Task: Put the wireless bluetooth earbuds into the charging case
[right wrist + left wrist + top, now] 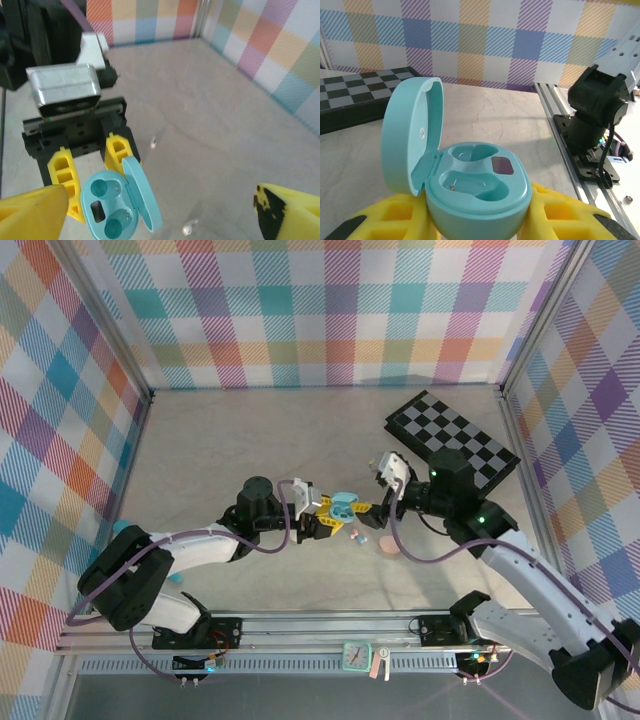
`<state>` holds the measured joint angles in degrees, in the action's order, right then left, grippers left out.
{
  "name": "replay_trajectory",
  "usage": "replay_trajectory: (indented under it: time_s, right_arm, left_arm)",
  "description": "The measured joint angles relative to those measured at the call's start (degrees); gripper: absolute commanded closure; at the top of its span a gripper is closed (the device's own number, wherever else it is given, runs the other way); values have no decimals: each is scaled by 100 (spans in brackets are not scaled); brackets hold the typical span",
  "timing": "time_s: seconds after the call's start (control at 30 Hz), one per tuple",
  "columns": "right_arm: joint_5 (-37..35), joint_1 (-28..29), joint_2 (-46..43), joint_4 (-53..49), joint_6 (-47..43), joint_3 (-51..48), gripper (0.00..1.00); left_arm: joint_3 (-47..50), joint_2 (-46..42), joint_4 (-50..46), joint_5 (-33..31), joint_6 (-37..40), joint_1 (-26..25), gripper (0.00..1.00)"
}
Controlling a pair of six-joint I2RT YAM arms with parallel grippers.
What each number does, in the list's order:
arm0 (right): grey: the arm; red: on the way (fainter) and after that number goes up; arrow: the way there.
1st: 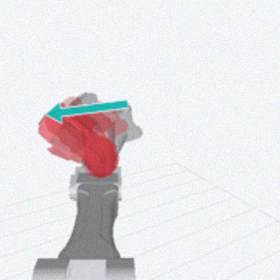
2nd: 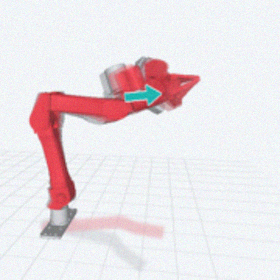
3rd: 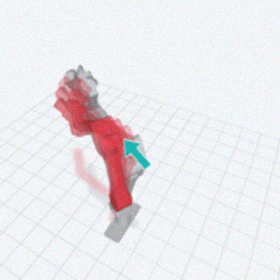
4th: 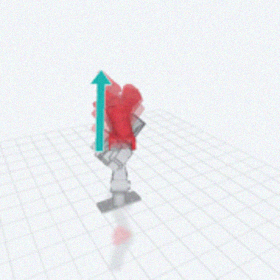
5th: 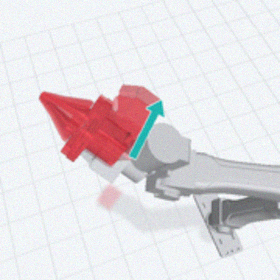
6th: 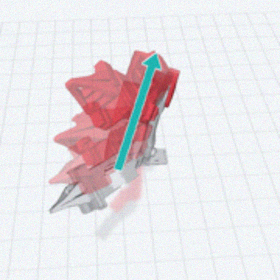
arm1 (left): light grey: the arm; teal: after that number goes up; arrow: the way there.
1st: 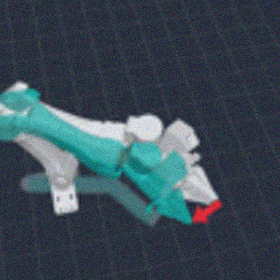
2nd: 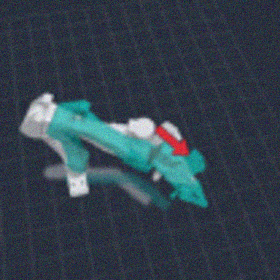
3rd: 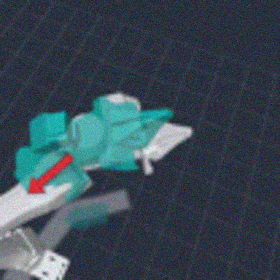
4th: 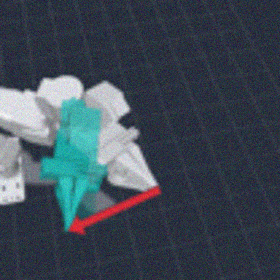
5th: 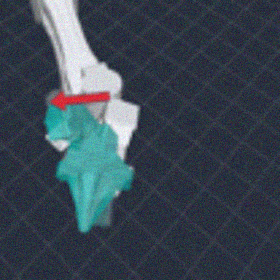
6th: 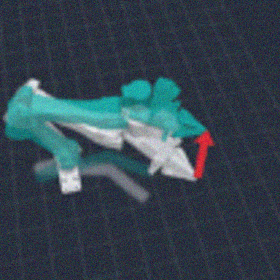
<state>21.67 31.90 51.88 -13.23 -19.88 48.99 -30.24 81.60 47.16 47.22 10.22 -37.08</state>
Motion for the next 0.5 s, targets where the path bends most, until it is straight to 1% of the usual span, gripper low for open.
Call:
replay_trajectory:
  time_s: [0.07, 0.13, 0.2, 0.3, 0.37, 0.5]
  right_arm:
    - [-129, -229, -210, 260, 472, -179, 1]
    - [-428, -505, -332, 372, 1047, -286, 1]
    - [-828, -804, -396, 372, 1631, -337, 1]
    - [-1318, -1126, -326, 160, 2173, -326, 0]
    - [-1622, -1202, -94, -223, 2280, -234, 4]
    - [-2280, -1200, 802, -1032, 2243, 101, 11]
  left_arm:
    - [81, 68, 280, 31, -195, 114, 65]
    - [138, 79, 468, 37, -341, 195, 65]
    - [157, 79, 614, 44, -439, 243, 65]
    - [160, 63, 704, 79, -498, 275, 65]
    - [160, 28, 699, 96, -509, 280, 65]
    - [160, -111, 688, 138, -507, 319, 65]
